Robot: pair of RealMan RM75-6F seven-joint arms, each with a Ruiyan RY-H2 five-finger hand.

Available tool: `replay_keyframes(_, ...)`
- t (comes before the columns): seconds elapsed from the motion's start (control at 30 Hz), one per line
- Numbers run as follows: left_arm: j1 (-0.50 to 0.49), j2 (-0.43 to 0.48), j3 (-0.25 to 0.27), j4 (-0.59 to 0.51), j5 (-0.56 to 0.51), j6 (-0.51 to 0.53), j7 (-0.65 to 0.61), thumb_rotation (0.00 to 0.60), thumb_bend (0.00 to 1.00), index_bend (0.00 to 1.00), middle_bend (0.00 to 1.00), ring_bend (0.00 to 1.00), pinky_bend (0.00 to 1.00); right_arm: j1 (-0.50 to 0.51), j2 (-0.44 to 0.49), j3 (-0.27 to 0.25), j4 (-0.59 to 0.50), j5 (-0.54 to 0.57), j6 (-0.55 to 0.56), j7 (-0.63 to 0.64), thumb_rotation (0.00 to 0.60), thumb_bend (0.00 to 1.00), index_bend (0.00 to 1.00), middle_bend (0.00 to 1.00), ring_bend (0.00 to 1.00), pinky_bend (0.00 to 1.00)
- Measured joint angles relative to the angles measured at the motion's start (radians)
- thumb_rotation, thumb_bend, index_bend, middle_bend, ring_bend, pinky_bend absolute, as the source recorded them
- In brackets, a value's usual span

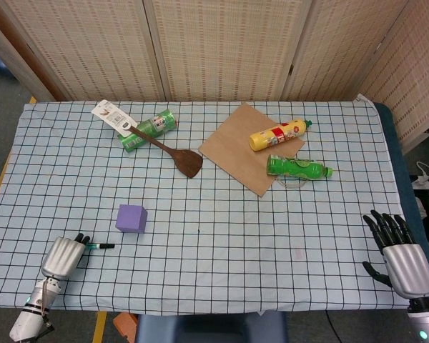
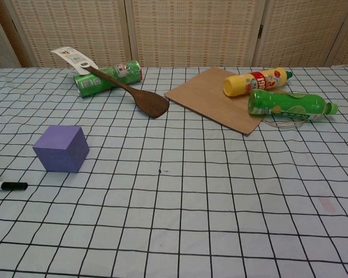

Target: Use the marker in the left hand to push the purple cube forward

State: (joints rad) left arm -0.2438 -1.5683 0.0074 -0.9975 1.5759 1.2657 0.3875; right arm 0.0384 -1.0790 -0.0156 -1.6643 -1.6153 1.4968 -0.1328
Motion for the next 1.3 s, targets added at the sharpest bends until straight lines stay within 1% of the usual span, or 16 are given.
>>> replay_keyframes(0.2,-0.01,-0.025,0.006,0.058,0.003,0.004,-0.024,0.6,0.42,0.5,0.49,0.81,1.0,-0.006,0.0,-0.002,-0.003,-0.002,0.009,-0.006,0.6,0.13,0.0,0.0,0.0,0.0)
replay_keyframes(0.4,-0.014,-0.04,0.012,0.087,0.007,0.019,-0.036,0.6,0.46,0.6,0.57,0.81,1.0,-0.012,0.0,-0.002,-0.003,-0.007,0.019,-0.007,0.6,0.13,0.0,0.0,0.0,0.0)
replay_keyframes(0.47,-0.014,-0.042,0.013,0.092,0.004,0.02,-0.037,0.6,0.48,0.62,0.58,0.81,1.0,-0.012,0.0,-0.003,-0.003,-0.008,0.018,-0.006,0.6,0.13,0.0,0.0,0.0,0.0)
replay_keyframes(0.57,-0.013,-0.045,0.013,0.099,-0.001,0.022,-0.034,0.6,0.53,0.65,0.61,0.81,1.0,-0.012,0.003,-0.005,-0.003,-0.013,0.02,-0.001,0.6,0.13,0.0,0.0,0.0,0.0)
replay_keyframes(0.7,-0.01,-0.049,0.013,0.107,0.0,0.041,-0.039,0.6,0.62,0.73,0.68,0.82,1.0,-0.013,0.002,-0.006,-0.003,-0.016,0.02,-0.001,0.6,0.13,0.0,0.0,0.0,0.0)
replay_keyframes(0.83,-0.008,-0.056,0.013,0.125,0.011,0.079,-0.062,0.6,0.66,0.75,0.71,0.83,1.0,-0.012,0.001,-0.006,-0.003,-0.015,0.016,-0.005,0.6,0.13,0.0,0.0,0.0,0.0)
replay_keyframes(1.0,-0.007,-0.065,0.011,0.164,0.033,0.144,-0.125,0.6,0.66,0.77,0.72,0.83,1.0,-0.012,-0.001,-0.005,-0.004,-0.012,0.014,-0.011,0.6,0.13,0.0,0.0,0.0,0.0)
replay_keyframes(1.13,-0.016,-0.063,0.008,0.211,0.053,0.183,-0.204,0.6,0.66,0.77,0.73,0.83,1.0,-0.014,-0.005,-0.003,-0.005,-0.007,0.015,-0.022,0.6,0.13,0.0,0.0,0.0,0.0)
replay_keyframes(1.3,-0.048,-0.065,0.001,0.322,0.066,0.194,-0.322,0.6,0.67,0.77,0.73,0.83,1.0,-0.019,-0.016,0.006,-0.006,0.007,0.023,-0.046,0.6,0.13,0.0,0.0,0.0,0.0)
